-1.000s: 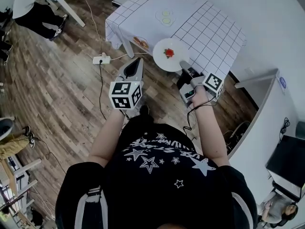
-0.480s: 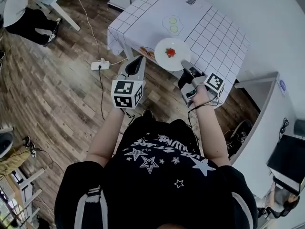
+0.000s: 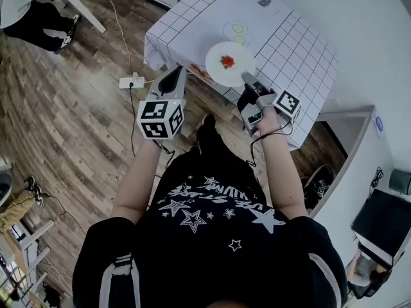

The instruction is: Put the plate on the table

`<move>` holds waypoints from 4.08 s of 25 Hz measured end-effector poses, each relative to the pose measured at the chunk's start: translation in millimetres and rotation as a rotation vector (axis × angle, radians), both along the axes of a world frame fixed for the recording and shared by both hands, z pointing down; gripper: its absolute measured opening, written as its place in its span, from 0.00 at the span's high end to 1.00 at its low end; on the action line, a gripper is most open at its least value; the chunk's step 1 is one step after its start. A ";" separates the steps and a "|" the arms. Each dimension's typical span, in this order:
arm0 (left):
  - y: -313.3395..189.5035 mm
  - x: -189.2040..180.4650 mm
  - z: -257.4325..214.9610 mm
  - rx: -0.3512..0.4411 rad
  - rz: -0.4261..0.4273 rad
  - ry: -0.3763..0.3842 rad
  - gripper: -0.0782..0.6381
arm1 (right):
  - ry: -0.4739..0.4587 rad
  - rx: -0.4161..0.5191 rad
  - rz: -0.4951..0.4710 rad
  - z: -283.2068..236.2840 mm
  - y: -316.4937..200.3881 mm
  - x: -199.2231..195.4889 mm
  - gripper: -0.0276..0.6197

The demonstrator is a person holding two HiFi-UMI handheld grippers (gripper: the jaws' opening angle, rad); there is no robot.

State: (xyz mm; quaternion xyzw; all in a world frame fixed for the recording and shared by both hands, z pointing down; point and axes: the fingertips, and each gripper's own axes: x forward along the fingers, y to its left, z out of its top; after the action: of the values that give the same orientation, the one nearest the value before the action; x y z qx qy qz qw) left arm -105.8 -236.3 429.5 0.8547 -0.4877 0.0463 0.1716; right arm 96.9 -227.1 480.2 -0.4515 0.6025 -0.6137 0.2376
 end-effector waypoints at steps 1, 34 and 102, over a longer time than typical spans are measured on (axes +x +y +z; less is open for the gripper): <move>-2.9 -2.1 0.8 -0.001 -0.006 -0.004 0.88 | -0.002 0.004 -0.008 1.1 -7.9 -1.4 0.92; -180.1 -6.2 10.8 -0.039 -0.127 -0.100 0.88 | -0.066 -0.029 -0.169 59.5 -228.2 -3.4 0.92; -155.5 31.3 21.1 -0.066 -0.093 -0.110 0.88 | 0.226 0.208 -0.431 26.8 -191.8 2.3 0.93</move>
State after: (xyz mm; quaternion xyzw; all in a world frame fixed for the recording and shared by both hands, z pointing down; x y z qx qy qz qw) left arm -74.5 -391.8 450.7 0.8213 -0.5337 0.1013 0.1743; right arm 99.2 -418.9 506.9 -0.3517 0.7674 -0.5305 0.0778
